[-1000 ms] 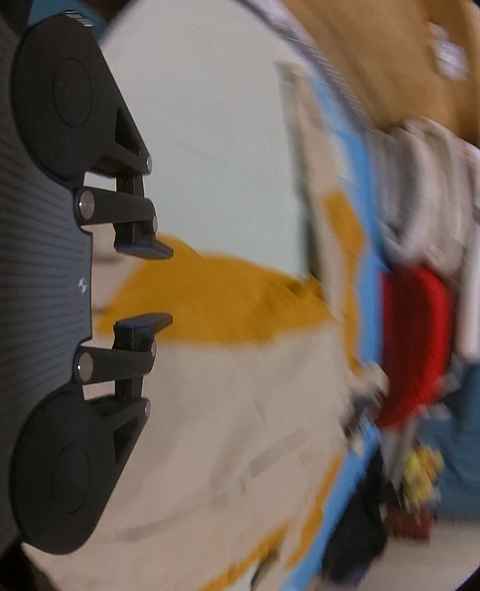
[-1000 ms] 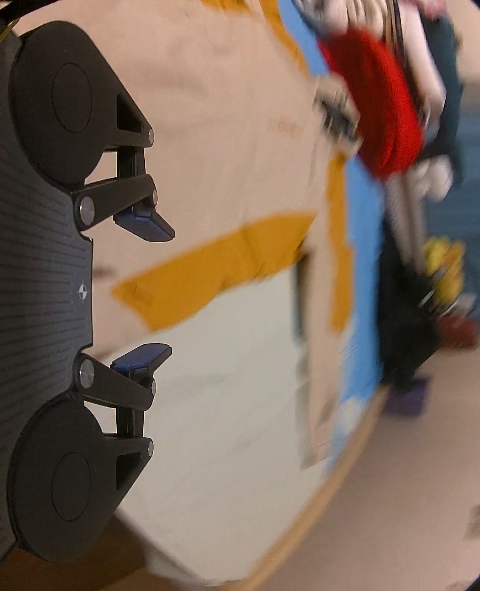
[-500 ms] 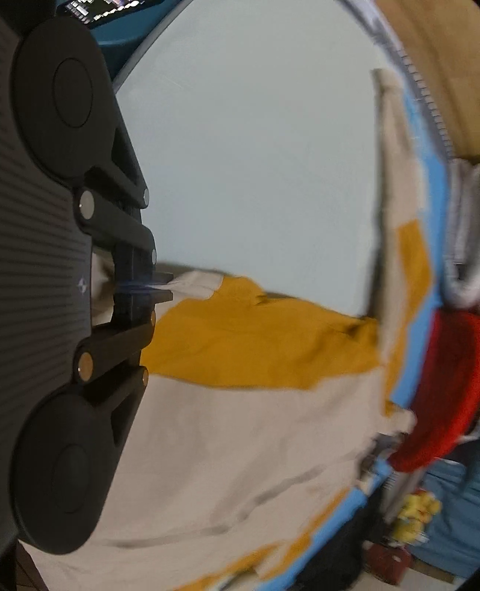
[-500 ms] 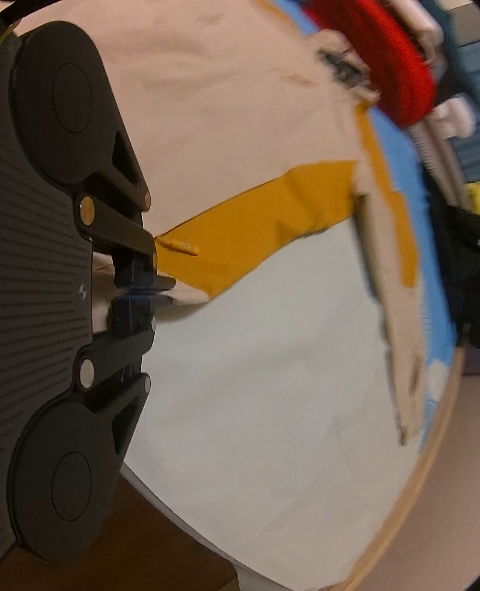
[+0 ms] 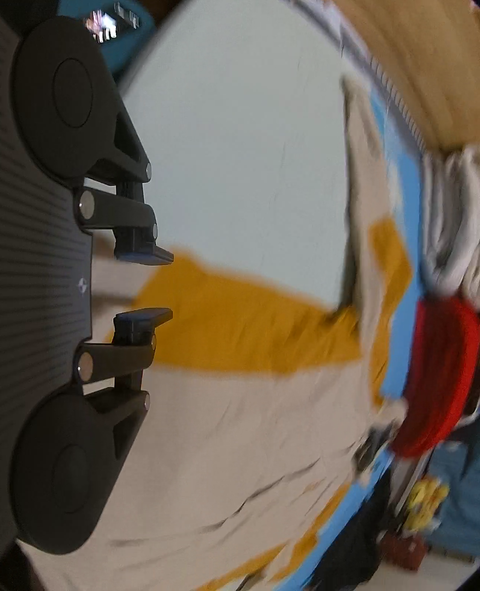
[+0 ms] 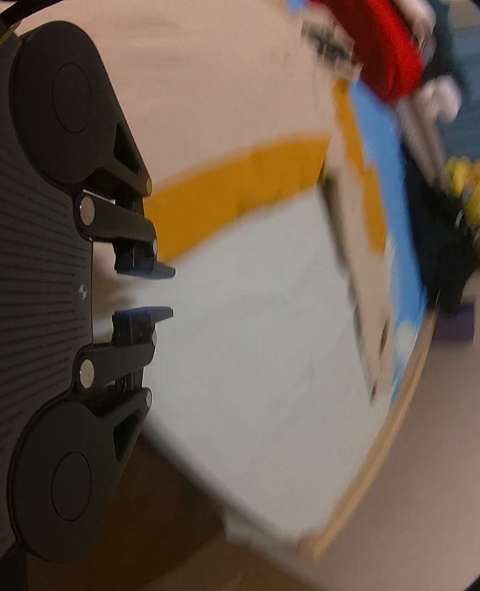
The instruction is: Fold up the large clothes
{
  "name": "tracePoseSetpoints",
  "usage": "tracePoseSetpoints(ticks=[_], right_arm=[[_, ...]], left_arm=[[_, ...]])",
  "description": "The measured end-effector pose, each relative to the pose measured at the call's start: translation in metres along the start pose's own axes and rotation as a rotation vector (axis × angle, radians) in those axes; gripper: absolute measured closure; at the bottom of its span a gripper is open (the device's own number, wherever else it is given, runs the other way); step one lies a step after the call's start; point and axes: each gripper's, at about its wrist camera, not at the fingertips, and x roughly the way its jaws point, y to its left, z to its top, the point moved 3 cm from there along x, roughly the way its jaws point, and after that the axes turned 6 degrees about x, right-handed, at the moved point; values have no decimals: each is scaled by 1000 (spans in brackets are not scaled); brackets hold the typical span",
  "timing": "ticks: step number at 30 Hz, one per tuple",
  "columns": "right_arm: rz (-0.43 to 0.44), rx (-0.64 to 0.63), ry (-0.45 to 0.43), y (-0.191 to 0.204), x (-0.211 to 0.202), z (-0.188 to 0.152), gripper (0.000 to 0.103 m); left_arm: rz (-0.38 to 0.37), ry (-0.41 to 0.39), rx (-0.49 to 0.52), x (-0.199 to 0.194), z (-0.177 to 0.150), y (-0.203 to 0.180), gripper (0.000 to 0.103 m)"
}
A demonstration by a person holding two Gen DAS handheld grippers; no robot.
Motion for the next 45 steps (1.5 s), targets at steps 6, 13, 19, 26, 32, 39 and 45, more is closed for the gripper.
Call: tracePoseSetpoints(ticks=[6, 13, 19, 26, 32, 39, 45], right_arm=[[-63, -133, 160, 29, 40, -21, 64], [126, -172, -167, 69, -20, 16, 61], [216, -153, -338, 93, -47, 38, 62], [334, -243, -533, 120, -93, 64, 49], [528, -339, -606, 221, -88, 109, 30], [711, -365, -327, 294, -17, 94, 30], [726, -440, -215, 312, -6, 80, 37]], left_arm=[[-1, 121, 10, 15, -10, -14, 74], [-27, -240, -21, -63, 66, -14, 41], [30, -418, -1, -35, 202, -8, 34], [86, -462, 7, 36, 244, 36, 23], [221, -441, 29, 77, 248, 82, 22], [301, -280, -164, 152, 225, 183, 33], [336, -253, -263, 186, 217, 259, 47]])
